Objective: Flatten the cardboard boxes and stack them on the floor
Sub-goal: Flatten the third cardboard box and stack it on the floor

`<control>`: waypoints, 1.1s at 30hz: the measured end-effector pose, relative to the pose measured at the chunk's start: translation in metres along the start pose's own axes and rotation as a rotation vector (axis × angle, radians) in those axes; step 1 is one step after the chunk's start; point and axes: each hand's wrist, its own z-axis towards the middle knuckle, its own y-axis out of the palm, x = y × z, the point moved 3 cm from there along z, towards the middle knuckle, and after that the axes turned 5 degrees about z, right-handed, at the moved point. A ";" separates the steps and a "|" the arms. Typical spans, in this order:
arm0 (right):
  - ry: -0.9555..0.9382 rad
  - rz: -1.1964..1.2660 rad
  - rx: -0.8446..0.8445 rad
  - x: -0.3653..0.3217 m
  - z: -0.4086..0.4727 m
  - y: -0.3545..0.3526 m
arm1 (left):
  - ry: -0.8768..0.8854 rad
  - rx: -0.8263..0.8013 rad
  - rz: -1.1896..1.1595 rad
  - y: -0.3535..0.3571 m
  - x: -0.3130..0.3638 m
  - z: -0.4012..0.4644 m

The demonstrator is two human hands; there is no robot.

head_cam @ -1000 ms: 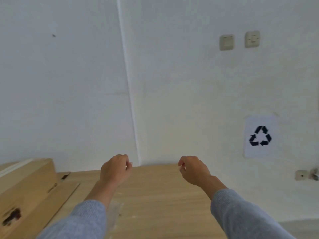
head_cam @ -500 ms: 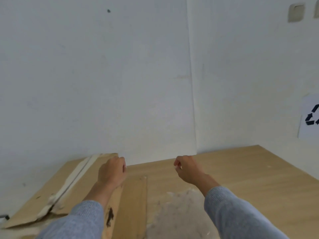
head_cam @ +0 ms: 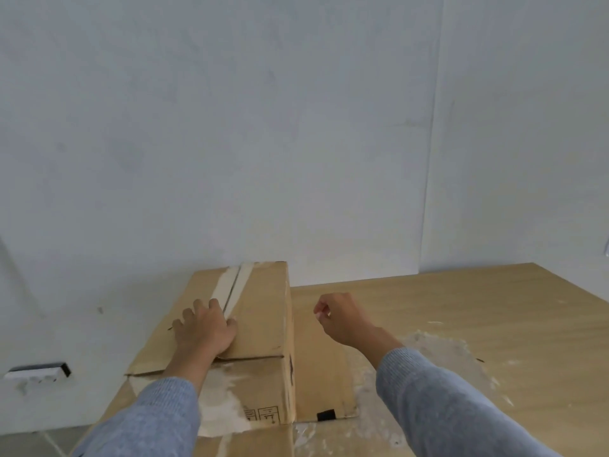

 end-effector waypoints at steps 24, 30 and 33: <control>-0.455 -0.670 -0.113 -0.170 0.047 0.015 | 0.238 0.101 -0.435 -0.064 -0.070 0.047; -0.254 -0.952 -0.275 -0.149 0.065 -0.041 | 0.254 0.092 -0.358 -0.063 -0.064 0.054; -0.198 -0.915 -0.354 -0.113 0.060 -0.030 | 0.249 0.069 -0.377 -0.058 -0.063 0.054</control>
